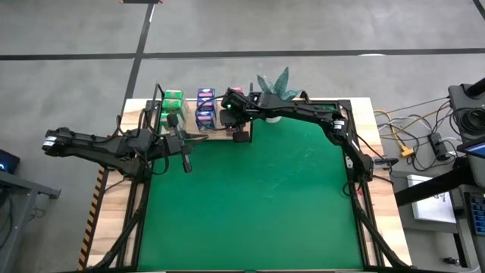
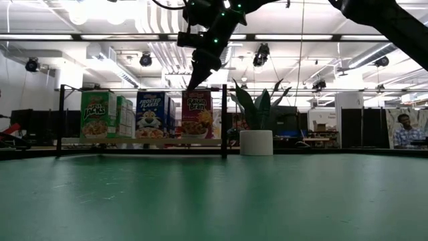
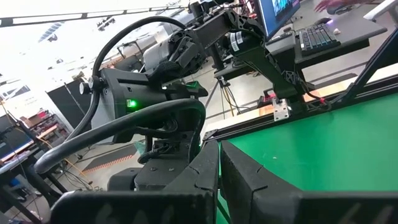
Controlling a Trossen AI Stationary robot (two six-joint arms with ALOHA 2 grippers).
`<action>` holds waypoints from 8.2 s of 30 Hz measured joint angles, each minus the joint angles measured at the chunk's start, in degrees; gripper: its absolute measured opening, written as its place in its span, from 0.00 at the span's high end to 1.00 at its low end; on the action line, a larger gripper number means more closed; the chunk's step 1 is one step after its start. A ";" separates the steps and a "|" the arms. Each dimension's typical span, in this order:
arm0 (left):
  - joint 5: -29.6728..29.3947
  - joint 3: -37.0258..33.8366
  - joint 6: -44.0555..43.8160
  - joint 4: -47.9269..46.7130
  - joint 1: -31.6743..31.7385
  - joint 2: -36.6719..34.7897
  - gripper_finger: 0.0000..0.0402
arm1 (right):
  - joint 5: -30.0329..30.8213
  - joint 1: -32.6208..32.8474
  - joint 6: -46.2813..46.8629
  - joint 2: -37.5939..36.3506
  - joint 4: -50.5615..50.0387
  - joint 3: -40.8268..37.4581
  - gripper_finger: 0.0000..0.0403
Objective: Stack cereal on shelf
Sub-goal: Put the pink cereal box on the shelf aligned with the other pink cereal boxes, then return to Home Position
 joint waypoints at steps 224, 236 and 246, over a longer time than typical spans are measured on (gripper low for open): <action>5.40 -22.32 -14.08 -16.40 0.00 -45.40 1.00 | -9.03 2.45 14.61 -88.44 69.35 -109.18 0.97; 5.31 -25.40 -16.28 -15.59 0.00 -45.70 1.00 | -8.92 2.21 15.69 -103.93 68.98 -116.90 0.97; 5.35 -30.44 -19.66 -14.99 -0.02 -45.69 1.00 | -7.40 2.20 15.71 -113.12 68.74 -122.16 0.97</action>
